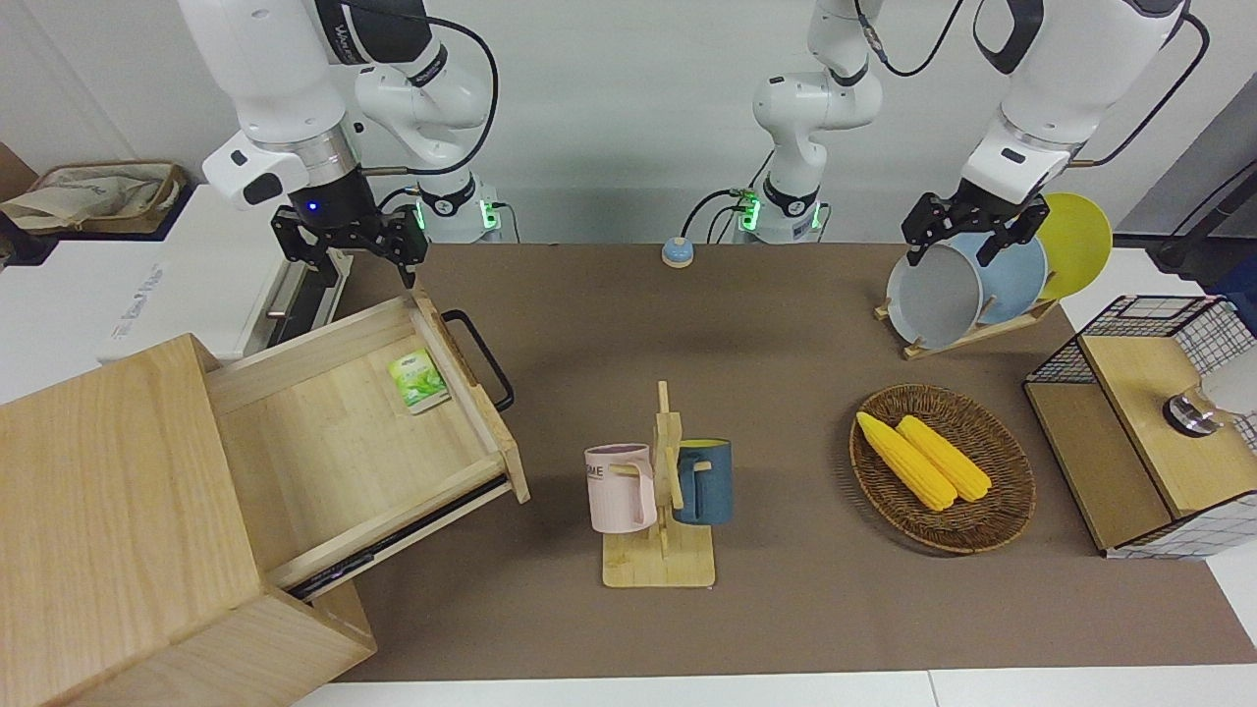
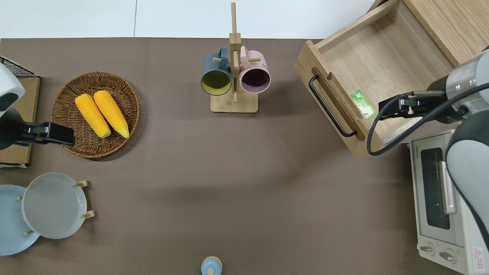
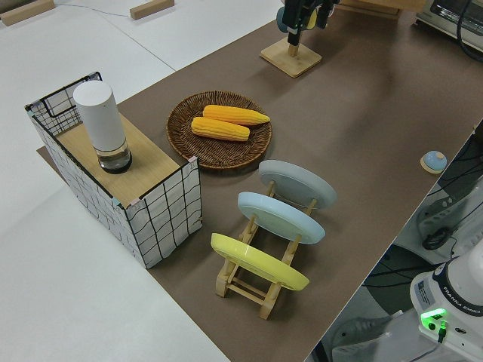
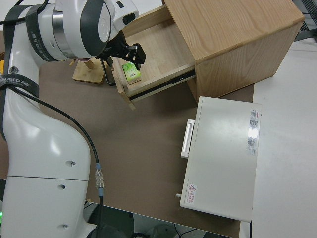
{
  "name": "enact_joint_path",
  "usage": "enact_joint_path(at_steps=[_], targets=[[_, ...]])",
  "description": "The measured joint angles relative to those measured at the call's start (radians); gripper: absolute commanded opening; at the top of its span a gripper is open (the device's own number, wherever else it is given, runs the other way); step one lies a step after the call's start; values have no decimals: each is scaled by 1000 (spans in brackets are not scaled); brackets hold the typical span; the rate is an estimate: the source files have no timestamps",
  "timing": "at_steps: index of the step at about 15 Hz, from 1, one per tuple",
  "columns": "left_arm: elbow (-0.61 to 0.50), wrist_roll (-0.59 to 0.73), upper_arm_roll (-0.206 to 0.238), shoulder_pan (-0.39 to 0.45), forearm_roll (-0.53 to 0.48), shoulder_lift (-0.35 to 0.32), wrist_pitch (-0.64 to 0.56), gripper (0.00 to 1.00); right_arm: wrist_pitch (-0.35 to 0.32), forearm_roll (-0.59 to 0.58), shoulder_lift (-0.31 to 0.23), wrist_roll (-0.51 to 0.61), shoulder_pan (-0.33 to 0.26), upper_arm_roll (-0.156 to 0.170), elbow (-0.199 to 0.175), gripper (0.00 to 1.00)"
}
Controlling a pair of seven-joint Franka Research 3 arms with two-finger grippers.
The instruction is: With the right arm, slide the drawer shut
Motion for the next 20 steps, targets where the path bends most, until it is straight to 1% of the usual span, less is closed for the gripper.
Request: enact_joint_path(at_steps=[7, 9, 10, 11, 13, 14, 15, 16, 17, 18, 19, 20], targets=[[0, 0, 0, 0, 0, 0, 0, 993, -2, 0, 0, -1, 3, 7, -1, 983], [0, 0, 0, 0, 0, 0, 0, 993, -2, 0, 0, -2, 17, 1, -2, 983], [0, 0, 0, 0, 0, 0, 0, 993, -2, 0, 0, -2, 46, -26, -2, 983], [0, 0, 0, 0, 0, 0, 0, 993, -2, 0, 0, -2, 90, -72, -2, 983], [0, 0, 0, 0, 0, 0, 0, 993, -2, 0, 0, -2, 165, -154, -2, 983], [0, 0, 0, 0, 0, 0, 0, 993, -2, 0, 0, -2, 182, -173, -2, 981], [0, 0, 0, 0, 0, 0, 0, 993, -2, 0, 0, -2, 188, -181, -2, 973], [0, 0, 0, 0, 0, 0, 0, 993, -2, 2, 0, -2, 190, -183, -2, 900], [0, 0, 0, 0, 0, 0, 0, 993, -2, 4, -1, -3, 190, -183, -2, 775], [0, 0, 0, 0, 0, 0, 0, 993, -3, 6, -3, -4, 190, -183, -2, 424], [0, 0, 0, 0, 0, 0, 0, 993, -12, 8, -8, -11, 190, -184, -1, 201], [0, 0, 0, 0, 0, 0, 0, 993, -21, 9, -12, -20, 190, -184, -1, 31]])
